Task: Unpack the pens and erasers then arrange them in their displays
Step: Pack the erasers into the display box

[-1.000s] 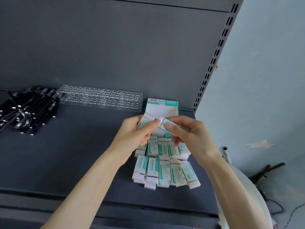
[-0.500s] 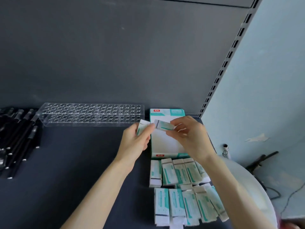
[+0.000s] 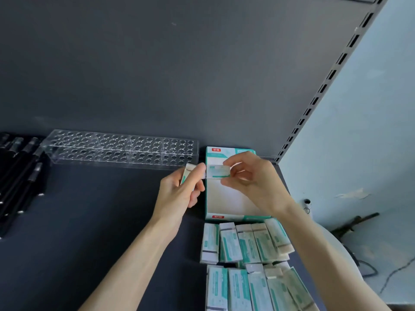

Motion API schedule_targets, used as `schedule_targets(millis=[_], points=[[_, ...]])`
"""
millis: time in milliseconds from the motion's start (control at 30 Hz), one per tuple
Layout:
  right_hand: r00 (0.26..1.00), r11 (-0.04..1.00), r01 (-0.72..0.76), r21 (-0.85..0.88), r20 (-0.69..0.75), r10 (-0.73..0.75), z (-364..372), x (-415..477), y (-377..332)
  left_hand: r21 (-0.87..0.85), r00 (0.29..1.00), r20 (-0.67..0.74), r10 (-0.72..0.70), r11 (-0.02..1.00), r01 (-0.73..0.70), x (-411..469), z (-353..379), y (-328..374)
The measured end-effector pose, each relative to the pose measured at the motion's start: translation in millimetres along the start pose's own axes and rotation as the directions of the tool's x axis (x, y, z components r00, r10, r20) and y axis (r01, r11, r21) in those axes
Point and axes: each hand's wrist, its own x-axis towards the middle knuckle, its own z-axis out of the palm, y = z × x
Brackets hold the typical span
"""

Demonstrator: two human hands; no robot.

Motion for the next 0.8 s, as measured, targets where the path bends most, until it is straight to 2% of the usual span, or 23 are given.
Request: schedule_targets(millis=[100,200,333,500,567,667,733,800], points=[[0.997,0.995,0.055,0.084,0.056,-0.060,4.3,-2.9,-2.1,-0.039,1.000,0.011,-0.012,0.999,0.013,-0.4,0.0,3.5],[0.995,0.988,0.054,0.142,0.081,-0.066,5.1,-2.3,0.2,-0.045,0.999,0.009,0.034,0.998,-0.034,-0.9,1.9,4.1],[0.986,0.952,-0.064,0.300,0.163,0.014,-0.5,2.1,0.1,0.081,0.989,0.008,0.147,0.986,-0.147,-2.0,2.4,0.9],[0.942,0.921,-0.245,0.303,0.299,0.152,-13.0,7.4,0.8,0.165,0.973,0.037,0.227,0.959,-0.230,-2.4,4.7,-4.1],[0.965,0.963,-0.208,0.170,0.199,0.173,-15.5,13.8,4.7,0.137,0.978,0.047,0.202,0.969,-0.207,-2.0,3.5,-5.1],[0.990,0.970,-0.141,-0.197,-0.040,0.136,-13.7,24.6,12.2,0.061,0.995,-0.029,0.094,0.994,-0.092,0.6,1.8,-8.2],[0.997,0.947,-0.047,-0.317,-0.069,0.026,-7.0,27.1,16.1,0.015,0.996,-0.083,0.034,0.999,-0.033,2.3,1.8,-11.4],[0.996,0.940,0.034,-0.339,-0.066,-0.060,0.7,27.2,21.1,0.014,0.996,-0.082,0.022,1.000,-0.021,3.1,1.5,-13.7]])
